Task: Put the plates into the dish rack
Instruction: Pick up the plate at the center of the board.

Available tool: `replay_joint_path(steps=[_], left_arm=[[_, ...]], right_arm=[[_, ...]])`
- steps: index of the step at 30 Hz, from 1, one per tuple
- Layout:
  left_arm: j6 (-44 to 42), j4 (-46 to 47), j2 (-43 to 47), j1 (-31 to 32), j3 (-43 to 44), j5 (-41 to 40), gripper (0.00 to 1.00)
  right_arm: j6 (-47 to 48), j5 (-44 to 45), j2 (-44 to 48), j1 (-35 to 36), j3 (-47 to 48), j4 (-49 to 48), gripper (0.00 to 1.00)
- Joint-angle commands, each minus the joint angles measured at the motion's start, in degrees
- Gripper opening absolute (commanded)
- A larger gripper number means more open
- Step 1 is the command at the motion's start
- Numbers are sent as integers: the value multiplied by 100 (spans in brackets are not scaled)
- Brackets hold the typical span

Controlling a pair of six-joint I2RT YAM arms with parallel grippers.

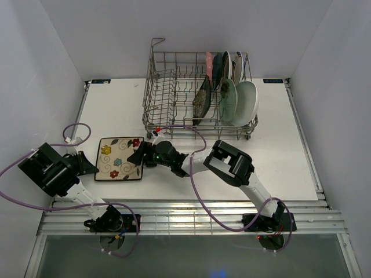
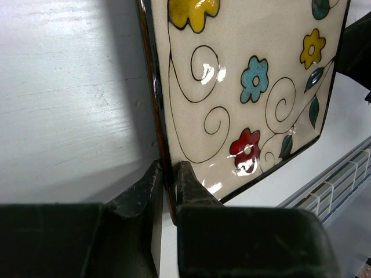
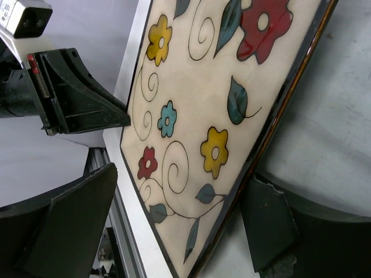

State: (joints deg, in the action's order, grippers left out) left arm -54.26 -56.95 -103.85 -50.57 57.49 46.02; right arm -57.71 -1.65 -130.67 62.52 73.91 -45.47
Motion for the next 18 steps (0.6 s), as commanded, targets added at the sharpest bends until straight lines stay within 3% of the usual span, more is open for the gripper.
replay_joint_path(steps=[1,6,13,18], left_arm=[[-656,351,14,64,-98,-128,0],[-674,351,58,82,-133,-155,0],[-595,299,76,100,-81,-102,0],[-568,114,102,99,51,12,0]], right_arm=[[-416,-503,-617,-30,334,680,88],[-460,-477,-723,-30,396,654,79],[-478,-380,-565,-3,116,417,46],[-443,-143,-257,67,-254,259,40]])
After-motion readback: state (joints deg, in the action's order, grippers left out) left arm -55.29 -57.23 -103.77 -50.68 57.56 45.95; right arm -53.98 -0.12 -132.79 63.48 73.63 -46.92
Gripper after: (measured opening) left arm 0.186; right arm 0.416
